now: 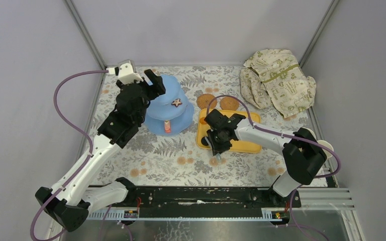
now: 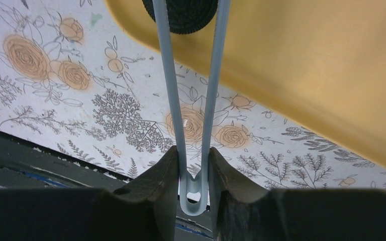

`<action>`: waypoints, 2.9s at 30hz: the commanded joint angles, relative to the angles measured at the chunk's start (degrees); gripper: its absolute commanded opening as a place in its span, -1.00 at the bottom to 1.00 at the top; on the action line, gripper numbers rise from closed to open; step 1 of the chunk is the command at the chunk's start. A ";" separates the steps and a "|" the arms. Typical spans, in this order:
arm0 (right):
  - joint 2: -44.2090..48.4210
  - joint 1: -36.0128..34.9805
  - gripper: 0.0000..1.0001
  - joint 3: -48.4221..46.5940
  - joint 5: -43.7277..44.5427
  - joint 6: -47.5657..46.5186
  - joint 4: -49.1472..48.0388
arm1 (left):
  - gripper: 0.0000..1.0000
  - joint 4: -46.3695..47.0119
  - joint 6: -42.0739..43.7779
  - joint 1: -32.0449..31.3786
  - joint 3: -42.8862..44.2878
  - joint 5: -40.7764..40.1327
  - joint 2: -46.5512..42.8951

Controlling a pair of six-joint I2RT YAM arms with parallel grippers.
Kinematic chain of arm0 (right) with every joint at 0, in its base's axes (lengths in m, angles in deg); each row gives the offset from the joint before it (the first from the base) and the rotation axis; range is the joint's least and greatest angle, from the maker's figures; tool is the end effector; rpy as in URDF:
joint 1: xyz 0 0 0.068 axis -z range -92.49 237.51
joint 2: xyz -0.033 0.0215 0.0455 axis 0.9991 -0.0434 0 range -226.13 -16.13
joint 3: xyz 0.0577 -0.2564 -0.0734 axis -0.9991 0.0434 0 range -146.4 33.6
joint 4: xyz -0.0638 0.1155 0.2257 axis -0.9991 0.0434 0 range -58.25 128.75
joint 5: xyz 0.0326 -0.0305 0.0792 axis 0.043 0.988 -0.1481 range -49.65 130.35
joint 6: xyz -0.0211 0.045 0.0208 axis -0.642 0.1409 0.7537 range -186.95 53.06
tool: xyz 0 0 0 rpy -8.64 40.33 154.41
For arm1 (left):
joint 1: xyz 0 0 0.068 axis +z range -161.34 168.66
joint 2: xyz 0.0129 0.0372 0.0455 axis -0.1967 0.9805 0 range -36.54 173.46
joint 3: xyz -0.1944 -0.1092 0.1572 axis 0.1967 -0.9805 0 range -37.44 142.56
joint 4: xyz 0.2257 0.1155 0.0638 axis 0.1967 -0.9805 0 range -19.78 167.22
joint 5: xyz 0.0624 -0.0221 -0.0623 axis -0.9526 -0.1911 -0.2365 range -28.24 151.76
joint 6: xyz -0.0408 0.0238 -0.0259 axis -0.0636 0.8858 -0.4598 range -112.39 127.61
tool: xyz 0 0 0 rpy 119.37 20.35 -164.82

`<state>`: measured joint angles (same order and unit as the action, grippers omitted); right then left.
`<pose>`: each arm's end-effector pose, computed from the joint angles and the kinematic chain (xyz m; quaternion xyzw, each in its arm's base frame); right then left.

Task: Serve the afternoon tea
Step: Pick up the desert from the tray.

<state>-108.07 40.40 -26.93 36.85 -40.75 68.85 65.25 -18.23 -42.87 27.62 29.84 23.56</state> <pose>0.2090 0.2282 0.1990 -0.1839 0.9646 0.1354 0.1316 0.2065 -0.1045 0.4106 -0.1462 0.7283 -0.1251 0.6577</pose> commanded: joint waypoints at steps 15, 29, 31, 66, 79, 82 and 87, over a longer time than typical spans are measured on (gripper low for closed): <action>-0.35 10.77 -0.36 -6.85 6.66 -3.26 2.91 | 0.74 3.71 1.93 -0.46 -0.62 1.12 -2.76; -7.71 16.18 -0.34 -10.29 4.36 -6.48 2.14 | 0.78 4.60 2.02 -0.46 -1.81 2.04 -3.10; -8.56 16.43 -0.34 -11.11 4.00 -6.83 2.03 | 0.78 4.73 1.98 -0.47 -1.95 2.17 -2.91; -17.21 16.79 -0.32 -16.77 6.89 -7.65 2.86 | 0.79 5.64 1.54 -0.12 -2.48 3.42 -1.72; -16.95 16.77 -0.31 -17.01 9.65 -8.53 4.55 | 0.79 5.81 1.15 0.63 -2.52 4.49 -1.16; -17.88 16.78 -0.30 -17.99 9.17 -8.62 4.92 | 0.79 5.74 1.13 0.76 -2.48 4.50 -1.16; -19.35 16.79 -0.30 -19.92 9.13 -8.73 5.45 | 0.79 5.86 1.06 0.85 -2.57 4.65 -1.19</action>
<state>-126.13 56.83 -43.55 44.50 -48.57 72.79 67.57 -17.16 -42.41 25.54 33.95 22.36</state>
